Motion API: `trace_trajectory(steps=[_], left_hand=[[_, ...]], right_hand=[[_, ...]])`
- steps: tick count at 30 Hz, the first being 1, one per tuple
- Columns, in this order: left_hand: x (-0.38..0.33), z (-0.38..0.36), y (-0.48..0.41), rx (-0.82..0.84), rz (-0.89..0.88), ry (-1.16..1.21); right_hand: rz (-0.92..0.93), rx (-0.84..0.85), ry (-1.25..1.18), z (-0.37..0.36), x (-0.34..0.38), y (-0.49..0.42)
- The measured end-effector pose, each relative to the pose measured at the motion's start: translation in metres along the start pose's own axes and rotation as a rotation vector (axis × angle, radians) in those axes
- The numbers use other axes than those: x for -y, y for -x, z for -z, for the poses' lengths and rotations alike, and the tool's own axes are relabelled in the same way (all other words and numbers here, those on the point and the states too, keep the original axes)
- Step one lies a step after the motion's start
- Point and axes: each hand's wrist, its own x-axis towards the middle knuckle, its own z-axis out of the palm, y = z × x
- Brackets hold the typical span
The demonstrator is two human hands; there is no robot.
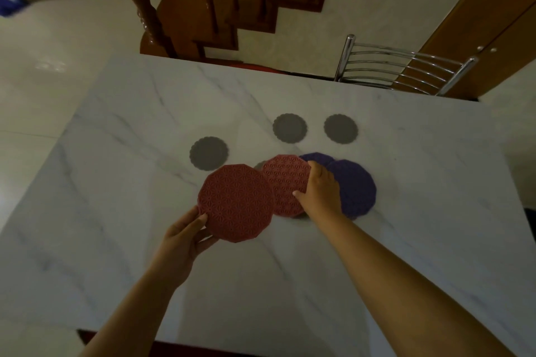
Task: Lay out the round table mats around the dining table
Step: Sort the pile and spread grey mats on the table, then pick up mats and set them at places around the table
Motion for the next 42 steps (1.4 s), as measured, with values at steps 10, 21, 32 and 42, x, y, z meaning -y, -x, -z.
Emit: trace_trajectory(steps=[10, 21, 32, 42], left_hand=[[0.001, 0.007, 0.027, 0.018, -0.019, -0.011], [-0.004, -0.016, 0.042, 0.153, -0.007, -0.034], [0.005, -0.033, 0.052, 0.313, 0.047, -0.006], [0.010, -0.033, 0.048, 0.293, 0.066, -0.045]], right_hand=[[-0.092, -0.224, -0.554, 0.066, -0.003, 0.046], [-0.126, 0.064, -1.152, 0.076, 0.027, 0.100], [-0.260, -0.051, -1.038, 0.047, 0.022, 0.116], [-0.279, -0.154, -1.007, 0.043, 0.016, 0.120]])
